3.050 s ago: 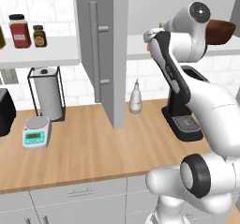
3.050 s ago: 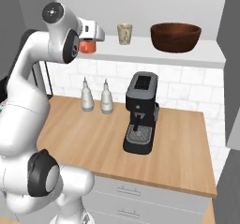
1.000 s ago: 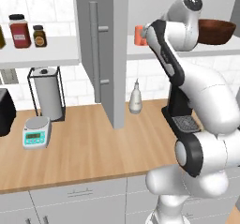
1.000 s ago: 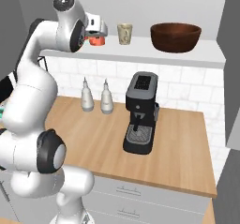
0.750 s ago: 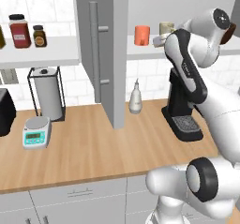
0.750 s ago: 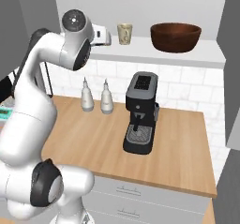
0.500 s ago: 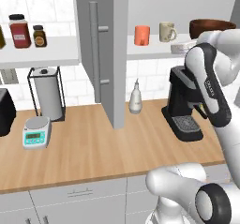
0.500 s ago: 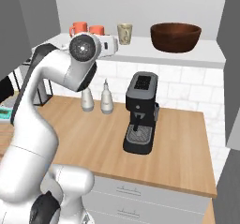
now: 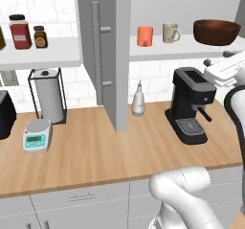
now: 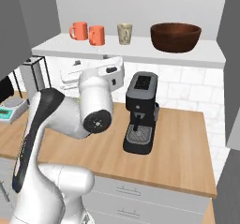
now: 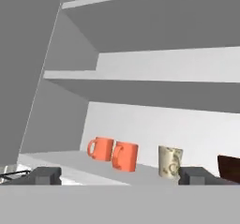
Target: Gather all objects into one cabinet and sort the glasses and bowls to opposite sides.
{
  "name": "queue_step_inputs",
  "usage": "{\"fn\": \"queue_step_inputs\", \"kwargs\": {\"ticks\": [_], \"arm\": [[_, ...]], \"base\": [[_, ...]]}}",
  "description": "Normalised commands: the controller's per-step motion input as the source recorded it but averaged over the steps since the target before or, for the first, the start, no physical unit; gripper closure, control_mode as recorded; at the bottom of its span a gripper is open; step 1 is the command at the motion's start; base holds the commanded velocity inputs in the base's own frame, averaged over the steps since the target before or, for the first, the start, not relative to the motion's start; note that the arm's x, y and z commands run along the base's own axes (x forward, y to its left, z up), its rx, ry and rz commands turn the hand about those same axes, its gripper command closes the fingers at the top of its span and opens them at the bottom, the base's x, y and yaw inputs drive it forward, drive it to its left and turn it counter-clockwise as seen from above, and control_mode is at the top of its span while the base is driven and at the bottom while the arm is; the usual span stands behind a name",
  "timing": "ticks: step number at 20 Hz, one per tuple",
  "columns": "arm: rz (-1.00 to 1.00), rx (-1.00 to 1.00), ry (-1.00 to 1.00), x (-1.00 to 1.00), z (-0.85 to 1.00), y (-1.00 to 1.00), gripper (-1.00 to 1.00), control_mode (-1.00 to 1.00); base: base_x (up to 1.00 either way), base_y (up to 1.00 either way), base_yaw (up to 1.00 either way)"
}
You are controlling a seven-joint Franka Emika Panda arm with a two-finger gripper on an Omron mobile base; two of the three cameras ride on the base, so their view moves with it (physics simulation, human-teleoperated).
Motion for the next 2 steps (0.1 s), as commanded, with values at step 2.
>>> {"fn": "queue_step_inputs", "kwargs": {"ticks": [2], "arm": [[0.0,0.01,-0.45,-1.0,0.0,-0.04,-1.0,-1.0]], "base": [[0.0,0.0,0.0]]}}
